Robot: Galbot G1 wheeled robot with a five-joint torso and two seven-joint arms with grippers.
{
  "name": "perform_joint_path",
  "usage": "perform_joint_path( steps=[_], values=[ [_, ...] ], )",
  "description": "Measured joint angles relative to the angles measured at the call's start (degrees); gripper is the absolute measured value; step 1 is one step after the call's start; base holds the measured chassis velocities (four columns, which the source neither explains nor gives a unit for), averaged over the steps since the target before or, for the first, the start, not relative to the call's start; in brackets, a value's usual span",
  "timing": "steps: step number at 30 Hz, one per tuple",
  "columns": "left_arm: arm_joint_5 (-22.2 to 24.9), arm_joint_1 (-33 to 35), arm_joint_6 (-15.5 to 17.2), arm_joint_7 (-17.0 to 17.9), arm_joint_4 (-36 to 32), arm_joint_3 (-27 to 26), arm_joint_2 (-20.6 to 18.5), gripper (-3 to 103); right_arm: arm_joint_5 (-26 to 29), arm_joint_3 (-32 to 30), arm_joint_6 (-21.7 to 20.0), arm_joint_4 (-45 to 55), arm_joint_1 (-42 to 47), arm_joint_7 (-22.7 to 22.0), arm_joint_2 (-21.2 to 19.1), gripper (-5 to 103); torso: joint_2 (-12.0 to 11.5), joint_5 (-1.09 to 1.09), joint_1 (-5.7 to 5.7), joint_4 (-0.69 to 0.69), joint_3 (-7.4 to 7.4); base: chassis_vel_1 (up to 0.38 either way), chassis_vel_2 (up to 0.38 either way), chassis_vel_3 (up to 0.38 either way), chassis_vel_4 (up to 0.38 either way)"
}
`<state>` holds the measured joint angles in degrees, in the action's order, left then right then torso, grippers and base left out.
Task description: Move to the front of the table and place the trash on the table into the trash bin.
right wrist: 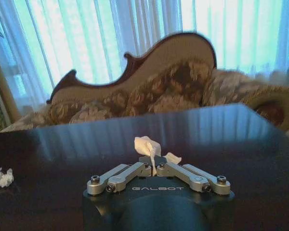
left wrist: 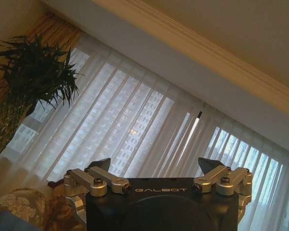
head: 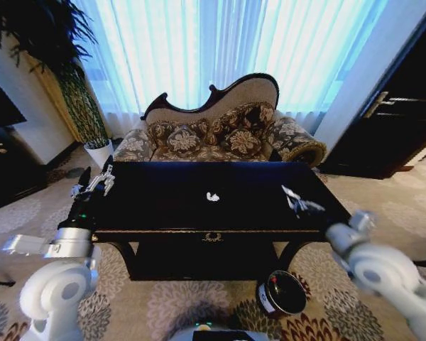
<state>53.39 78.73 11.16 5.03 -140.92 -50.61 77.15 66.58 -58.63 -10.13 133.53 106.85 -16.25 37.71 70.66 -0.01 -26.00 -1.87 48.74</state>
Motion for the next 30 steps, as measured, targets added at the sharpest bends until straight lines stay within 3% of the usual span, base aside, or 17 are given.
perform_joint_path(
  steps=[8, 12, 14, 16, 18, 27, 30],
  values=[
    [1.49, -0.51, -0.01, -0.01, 0.60, -1.50, -2.15, 100, -4.89, -2.39, 5.21, 4.66, 4.40, 1.04, 5.27, 1, 0.00, -0.02, 0.00, 0.02, 0.00, 0.000, 0.000, 0.000, 0.000],
    [2.35, 0.02, -0.01, -0.02, 0.57, -2.28, -2.55, 100, -10.24, -3.68, 14.53, 6.43, 9.10, 2.30, 8.46, 1, 0.00, -0.02, -0.01, 0.02, 0.01, 0.000, 0.000, 0.000, 0.000],
    [2.73, 0.11, -0.01, -0.02, 0.44, -2.59, -2.70, 100, -11.75, -3.23, 16.93, 6.42, 9.94, 2.18, 9.24, 1, 0.00, -0.02, -0.01, 0.01, 0.00, 0.000, 0.000, 0.000, 0.000],
    [3.82, 0.15, 0.00, -0.04, 0.23, -3.68, -3.23, 100, -16.07, -0.81, 22.52, 5.59, 11.73, 0.84, 11.68, 1, 0.00, -0.02, 0.00, 0.02, 0.01, 0.000, 0.000, 0.000, 0.000],
    [4.12, 0.12, -0.01, -0.04, 0.21, -4.02, -3.39, 100, -17.09, -0.16, 23.94, 5.19, 12.35, 0.83, 12.45, 1, 0.00, -0.01, 0.00, 0.02, 0.01, 0.000, 0.000, 0.000, 0.000],
    [3.69, 0.17, 0.05, -0.04, 0.76, -2.96, -3.55, 100, -28.18, 9.64, 43.23, -3.93, 14.88, 4.51, 20.31, 1, 0.00, -0.01, -0.01, 0.01, 0.01, 0.000, 0.000, 0.000, 0.000],
    [3.56, 0.40, 0.07, -0.04, 0.63, -2.85, -3.51, 100, -29.37, 11.63, 45.52, -6.37, 14.56, 4.75, 21.39, 1, -0.01, -0.02, 0.00, 0.01, 0.01, 0.000, 0.000, 0.000, 0.000]
  ],
)
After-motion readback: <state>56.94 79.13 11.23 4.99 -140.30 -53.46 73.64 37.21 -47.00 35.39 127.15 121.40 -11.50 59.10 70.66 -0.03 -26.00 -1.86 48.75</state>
